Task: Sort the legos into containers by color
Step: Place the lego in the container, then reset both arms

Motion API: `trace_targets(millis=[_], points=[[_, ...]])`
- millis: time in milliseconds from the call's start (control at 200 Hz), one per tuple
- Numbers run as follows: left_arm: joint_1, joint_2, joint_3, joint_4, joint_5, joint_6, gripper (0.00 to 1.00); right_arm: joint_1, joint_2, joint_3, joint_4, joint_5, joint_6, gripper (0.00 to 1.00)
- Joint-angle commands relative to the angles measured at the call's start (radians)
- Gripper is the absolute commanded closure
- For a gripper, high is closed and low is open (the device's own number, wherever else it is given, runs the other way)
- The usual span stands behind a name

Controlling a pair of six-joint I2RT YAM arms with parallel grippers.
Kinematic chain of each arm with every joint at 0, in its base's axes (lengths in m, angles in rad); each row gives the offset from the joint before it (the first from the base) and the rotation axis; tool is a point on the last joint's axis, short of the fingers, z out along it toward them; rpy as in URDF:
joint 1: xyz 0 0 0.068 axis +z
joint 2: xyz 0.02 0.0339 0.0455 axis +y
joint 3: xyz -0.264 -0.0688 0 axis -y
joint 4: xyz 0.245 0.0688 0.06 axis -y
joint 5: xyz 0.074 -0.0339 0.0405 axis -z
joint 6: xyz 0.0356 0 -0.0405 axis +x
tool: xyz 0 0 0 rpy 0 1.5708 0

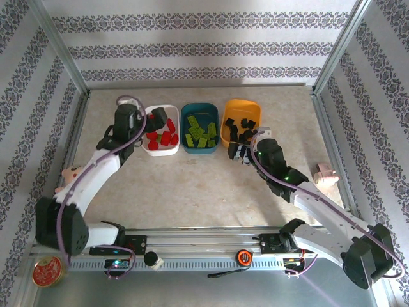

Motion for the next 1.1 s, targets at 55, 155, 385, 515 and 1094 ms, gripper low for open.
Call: trace_targets(millis=[55, 155, 385, 515, 1094], points=[[0.002, -0.069, -0.154, 0.177, -0.116, 0.092, 0.0, -0.006, -0.031, -0.047, 0.047, 0.136, -0.029, 0.02], [0.002, -0.067, -0.206, 0.244, -0.164, 0.209, 0.0, -0.008, -0.046, -0.082, 0.094, 0.188, -0.035, 0.02], [0.063, 0.081, -0.247, 0.348, -0.307, 0.493, 0.0, -0.009, -0.041, -0.088, 0.114, 0.202, -0.072, 0.02], [0.127, 0.192, -0.304, 0.45, -0.263, 0.531, 0.0, -0.015, -0.046, -0.093, 0.115, 0.207, -0.075, 0.02], [0.234, 0.384, -0.535, 0.976, -0.006, 0.527, 0.0, -0.053, -0.068, -0.127, 0.119, 0.348, -0.024, 0.02]])
